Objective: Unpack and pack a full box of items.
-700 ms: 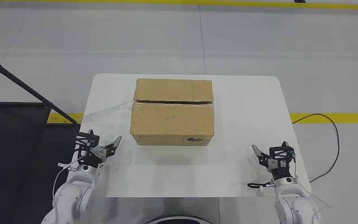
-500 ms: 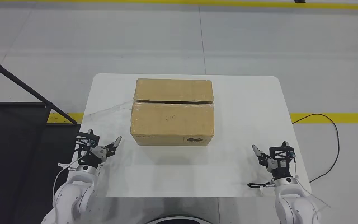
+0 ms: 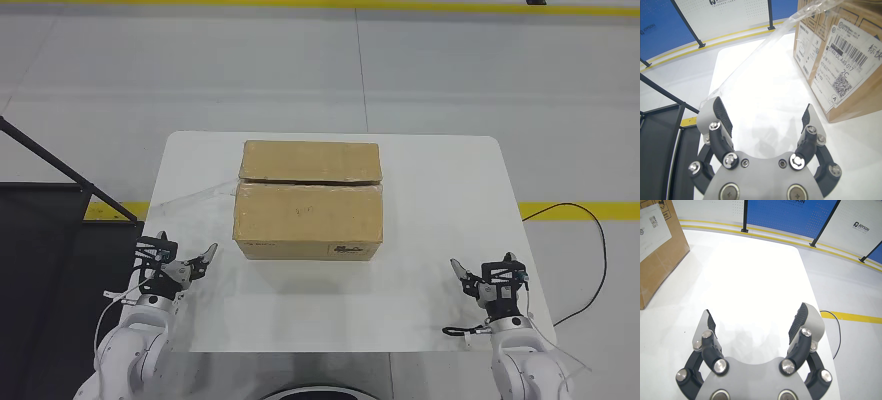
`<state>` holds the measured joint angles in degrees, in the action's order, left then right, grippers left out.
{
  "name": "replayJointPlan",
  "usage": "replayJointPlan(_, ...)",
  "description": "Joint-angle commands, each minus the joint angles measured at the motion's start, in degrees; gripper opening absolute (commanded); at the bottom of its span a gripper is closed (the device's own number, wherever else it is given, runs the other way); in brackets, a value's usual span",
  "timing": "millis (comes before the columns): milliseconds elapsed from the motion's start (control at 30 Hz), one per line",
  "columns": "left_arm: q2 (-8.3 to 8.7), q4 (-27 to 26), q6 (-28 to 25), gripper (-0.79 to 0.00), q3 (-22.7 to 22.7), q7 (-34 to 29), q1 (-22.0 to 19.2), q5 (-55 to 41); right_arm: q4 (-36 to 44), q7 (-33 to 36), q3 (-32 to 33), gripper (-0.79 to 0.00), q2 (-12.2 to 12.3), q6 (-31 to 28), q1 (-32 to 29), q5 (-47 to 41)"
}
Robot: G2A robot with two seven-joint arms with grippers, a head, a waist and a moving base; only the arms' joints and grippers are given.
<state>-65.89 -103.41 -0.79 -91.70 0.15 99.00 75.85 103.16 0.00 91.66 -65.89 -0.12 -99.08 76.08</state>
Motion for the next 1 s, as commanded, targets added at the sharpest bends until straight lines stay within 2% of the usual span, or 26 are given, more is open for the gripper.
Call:
replayJointPlan(0, -0.01, -0.54, -1.42, 0.000, -0.41, 1.09, 0.11, -0.91, 0.37, 0.48, 0.30, 0.000, 0.01, -1.45, 0.36, -1.14)
replayJointPlan(167, -0.16, -2.44, -2.96, 0.000, -2.00, 3.46, 1.47, -4.89, 4.03, 3.62, 2.29, 0.000, 0.31, -7.76, 0.47, -4.41)
replayJointPlan(467, -0.01, -6.67, -11.97, 0.000, -8.36, 4.04, 4.40, -17.39, 12.06, 13.13, 4.51, 0.000, 1.02, -19.80, 1.89, -11.48)
replayJointPlan(733, -0.13, -7.18, -14.59, 0.000, -12.04, 6.12, 5.54, -22.95, 14.50, 17.65, 3.62, 0.000, 1.20, -20.12, 4.60, -11.30)
replayJointPlan(967, -0.13, -7.18, -14.59, 0.000, -12.04, 6.12, 5.54, -22.95, 14.64, 18.16, 3.59, 0.000, 1.23, -19.99, 4.76, -10.71)
